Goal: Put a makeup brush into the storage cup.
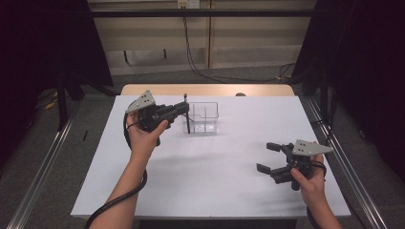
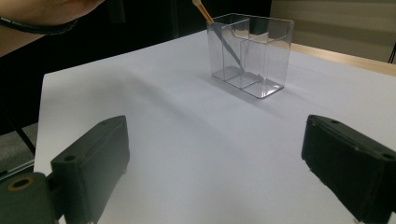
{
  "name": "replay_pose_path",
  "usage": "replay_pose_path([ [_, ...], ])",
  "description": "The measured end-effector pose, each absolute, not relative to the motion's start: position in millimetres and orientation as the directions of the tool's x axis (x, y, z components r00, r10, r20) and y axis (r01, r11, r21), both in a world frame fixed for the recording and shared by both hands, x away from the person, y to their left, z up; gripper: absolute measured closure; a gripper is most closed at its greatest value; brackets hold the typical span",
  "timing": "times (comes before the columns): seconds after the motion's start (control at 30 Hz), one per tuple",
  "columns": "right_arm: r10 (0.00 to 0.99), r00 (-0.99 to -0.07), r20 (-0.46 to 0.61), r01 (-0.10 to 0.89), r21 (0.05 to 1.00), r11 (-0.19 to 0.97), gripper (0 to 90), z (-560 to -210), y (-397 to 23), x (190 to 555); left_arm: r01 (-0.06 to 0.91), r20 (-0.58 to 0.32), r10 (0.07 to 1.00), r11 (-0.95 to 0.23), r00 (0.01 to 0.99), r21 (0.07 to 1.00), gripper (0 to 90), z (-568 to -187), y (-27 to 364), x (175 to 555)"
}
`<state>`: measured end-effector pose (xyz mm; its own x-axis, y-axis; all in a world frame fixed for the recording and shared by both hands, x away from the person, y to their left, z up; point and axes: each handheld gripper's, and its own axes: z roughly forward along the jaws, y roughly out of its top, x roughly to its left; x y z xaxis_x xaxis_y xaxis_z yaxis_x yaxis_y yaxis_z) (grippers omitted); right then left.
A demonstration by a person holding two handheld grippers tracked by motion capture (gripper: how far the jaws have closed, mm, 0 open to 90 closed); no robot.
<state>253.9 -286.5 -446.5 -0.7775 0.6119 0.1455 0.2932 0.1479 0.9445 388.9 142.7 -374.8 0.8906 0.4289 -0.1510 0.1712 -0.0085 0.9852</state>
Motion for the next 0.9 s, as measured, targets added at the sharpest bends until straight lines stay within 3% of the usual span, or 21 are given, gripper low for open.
replay_pose_path([
  [0.9,0.621,-0.769,0.15,0.294,0.946,0.136,7.7,-449,-291,251,0.149,-0.138,0.497,0.017,0.857,0.989,83.8,-361,143,416],
])
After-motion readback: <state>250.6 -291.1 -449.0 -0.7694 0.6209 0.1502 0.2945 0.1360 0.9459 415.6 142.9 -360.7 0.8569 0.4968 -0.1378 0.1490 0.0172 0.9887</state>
